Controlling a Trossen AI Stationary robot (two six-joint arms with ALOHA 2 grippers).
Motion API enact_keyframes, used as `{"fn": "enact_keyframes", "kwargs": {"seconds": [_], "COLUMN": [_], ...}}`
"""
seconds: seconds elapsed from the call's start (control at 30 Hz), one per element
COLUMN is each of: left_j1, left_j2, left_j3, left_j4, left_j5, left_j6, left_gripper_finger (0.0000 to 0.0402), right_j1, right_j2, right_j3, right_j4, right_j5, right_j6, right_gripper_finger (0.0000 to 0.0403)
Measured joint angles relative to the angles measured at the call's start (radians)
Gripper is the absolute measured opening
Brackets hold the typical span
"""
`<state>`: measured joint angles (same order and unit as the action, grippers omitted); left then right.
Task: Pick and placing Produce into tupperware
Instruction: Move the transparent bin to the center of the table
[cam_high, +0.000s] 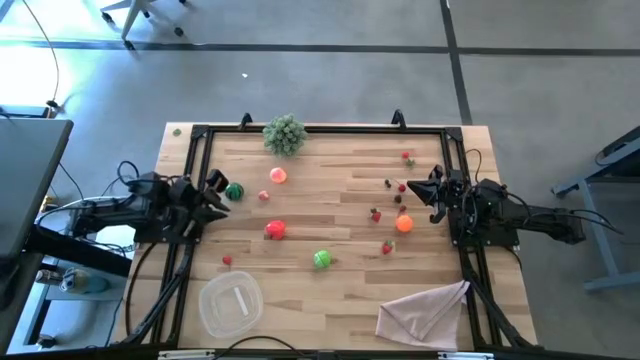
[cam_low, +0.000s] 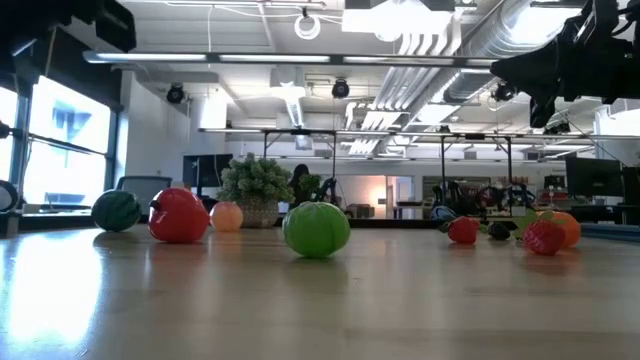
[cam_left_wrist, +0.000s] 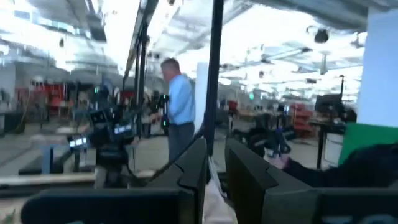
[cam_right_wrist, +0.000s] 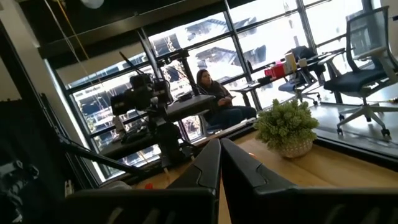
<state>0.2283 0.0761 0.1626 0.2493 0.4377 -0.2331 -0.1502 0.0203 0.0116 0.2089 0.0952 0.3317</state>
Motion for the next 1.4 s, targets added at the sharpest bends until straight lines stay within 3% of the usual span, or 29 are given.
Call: {"fn": "enact_keyframes", "kwargs": {"seconds": [0.33, 0.47, 0.67, 0.83, 1.03, 1.17, 1.4], "left_j1": [-0.05, -0.18, -0.434, -0.636, -0.764, -0.765, -0.716], "left_j2": [0.351, 0.538, 0.814, 1.033, 1.254, 1.368, 1.495], "left_j3": [0.282, 0.395, 0.573, 0.685, 0.706, 0.706, 0.706], "left_j4": [-0.412, -0.573, -0.892, -1.119, -1.118, -1.063, -0.93], "left_j5": [0.009, -0.102, -0.303, -0.361, -0.334, -0.273, -0.251], "left_j6": [-0.011, -0.091, -0.347, -0.554, -0.679, -0.684, -0.577], "left_gripper_finger": [0.0051, 0.0051, 0.0051, 0.0051, 0.0051, 0.0051, 0.0051], "right_j1": [0.0, 0.0, 0.0, 0.0, 0.0, 0.0, 0.0], "right_j2": [0.0, 0.0, 0.0, 0.0, 0.0, 0.0, 0.0], "right_j3": [0.0, 0.0, 0.0, 0.0, 0.0, 0.0, 0.0], "right_j4": [0.0, -0.002, -0.01, -0.021, -0.04, -0.042, -0.054], "right_j5": [-0.024, -0.061, -0.09, -0.089, -0.089, -0.089, -0.089], "right_j6": [0.003, 0.009, 0.03, 0.028, 0.03, 0.034, 0.034], "right_gripper_finger": [0.0004, 0.0004, 0.0004, 0.0004, 0.0004, 0.0004, 0.0004]}}
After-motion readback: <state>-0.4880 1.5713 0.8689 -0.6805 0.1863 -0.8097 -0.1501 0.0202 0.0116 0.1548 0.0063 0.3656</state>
